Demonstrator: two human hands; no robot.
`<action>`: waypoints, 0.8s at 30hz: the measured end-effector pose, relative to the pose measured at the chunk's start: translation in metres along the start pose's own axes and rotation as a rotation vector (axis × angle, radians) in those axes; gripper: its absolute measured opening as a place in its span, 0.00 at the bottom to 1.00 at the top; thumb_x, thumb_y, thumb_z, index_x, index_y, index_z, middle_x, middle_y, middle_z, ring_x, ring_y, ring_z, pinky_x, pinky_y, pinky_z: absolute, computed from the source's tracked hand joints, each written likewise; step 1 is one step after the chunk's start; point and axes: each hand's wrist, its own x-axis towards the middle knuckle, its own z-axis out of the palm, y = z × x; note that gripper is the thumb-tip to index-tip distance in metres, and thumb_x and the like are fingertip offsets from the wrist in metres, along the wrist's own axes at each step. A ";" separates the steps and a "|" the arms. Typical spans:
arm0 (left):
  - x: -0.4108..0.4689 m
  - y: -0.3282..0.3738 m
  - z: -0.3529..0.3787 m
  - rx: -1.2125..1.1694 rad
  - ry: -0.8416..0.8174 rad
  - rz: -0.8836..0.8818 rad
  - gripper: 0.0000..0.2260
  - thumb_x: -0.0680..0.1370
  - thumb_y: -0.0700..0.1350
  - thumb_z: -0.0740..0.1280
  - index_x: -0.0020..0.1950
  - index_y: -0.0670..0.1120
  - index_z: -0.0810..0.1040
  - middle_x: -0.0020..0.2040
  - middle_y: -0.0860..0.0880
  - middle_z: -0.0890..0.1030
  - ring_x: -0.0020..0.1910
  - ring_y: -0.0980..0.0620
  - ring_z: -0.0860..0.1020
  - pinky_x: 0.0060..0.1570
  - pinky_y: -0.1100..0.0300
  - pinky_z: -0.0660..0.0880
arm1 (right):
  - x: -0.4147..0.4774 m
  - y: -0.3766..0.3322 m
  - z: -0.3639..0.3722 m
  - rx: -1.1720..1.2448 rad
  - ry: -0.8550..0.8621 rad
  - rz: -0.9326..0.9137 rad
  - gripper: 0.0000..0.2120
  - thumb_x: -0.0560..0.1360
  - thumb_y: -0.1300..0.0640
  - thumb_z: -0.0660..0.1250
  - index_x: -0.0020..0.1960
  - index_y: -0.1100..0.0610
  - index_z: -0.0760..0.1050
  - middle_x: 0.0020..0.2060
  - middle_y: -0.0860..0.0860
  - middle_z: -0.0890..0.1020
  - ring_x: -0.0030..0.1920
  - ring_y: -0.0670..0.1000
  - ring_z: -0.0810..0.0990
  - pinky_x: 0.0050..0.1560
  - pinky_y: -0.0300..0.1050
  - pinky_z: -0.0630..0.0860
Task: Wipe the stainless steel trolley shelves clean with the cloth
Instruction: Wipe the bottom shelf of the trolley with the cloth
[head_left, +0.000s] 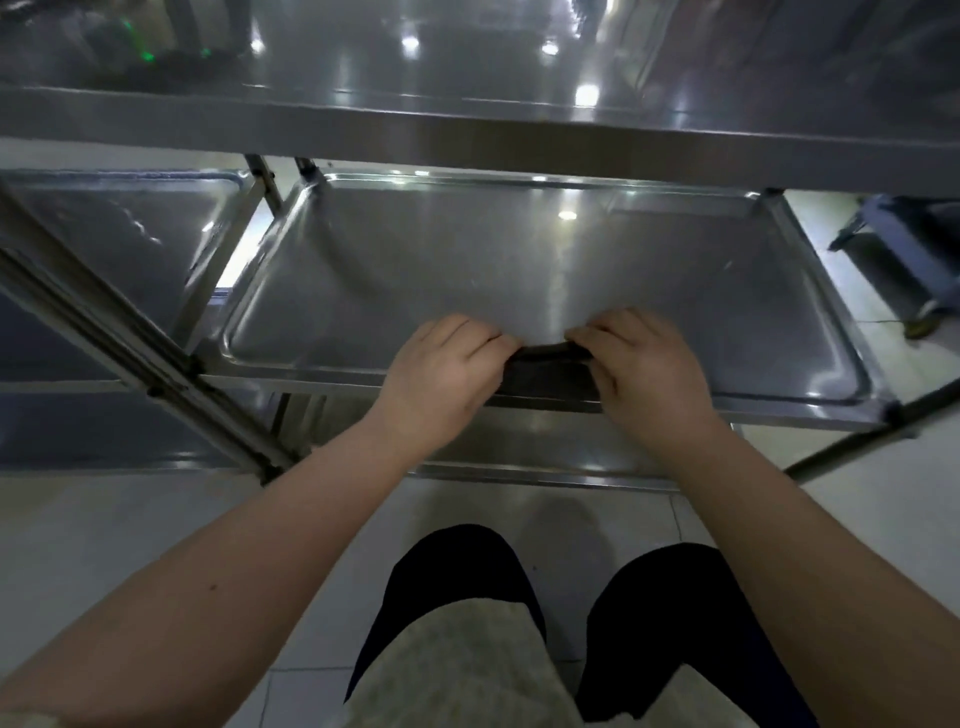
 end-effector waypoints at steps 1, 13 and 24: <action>0.004 0.011 0.004 -0.026 -0.002 0.008 0.10 0.73 0.34 0.72 0.54 0.38 0.83 0.46 0.40 0.83 0.41 0.39 0.81 0.41 0.50 0.78 | -0.013 0.004 -0.007 -0.019 0.018 0.010 0.13 0.73 0.64 0.60 0.50 0.65 0.82 0.45 0.61 0.82 0.41 0.63 0.80 0.40 0.53 0.78; 0.032 0.134 0.115 -0.367 -0.152 0.221 0.11 0.71 0.33 0.73 0.54 0.37 0.83 0.47 0.40 0.83 0.45 0.40 0.81 0.48 0.49 0.79 | -0.179 0.082 -0.044 -0.080 -0.058 0.281 0.10 0.71 0.73 0.67 0.49 0.66 0.81 0.45 0.60 0.82 0.43 0.62 0.79 0.44 0.55 0.77; 0.028 0.147 0.299 -0.331 -0.782 -0.097 0.12 0.82 0.41 0.60 0.64 0.40 0.75 0.59 0.39 0.75 0.58 0.39 0.74 0.55 0.47 0.71 | -0.247 0.189 0.078 -0.004 -0.393 0.593 0.10 0.75 0.66 0.66 0.54 0.61 0.80 0.49 0.60 0.81 0.51 0.63 0.76 0.49 0.55 0.74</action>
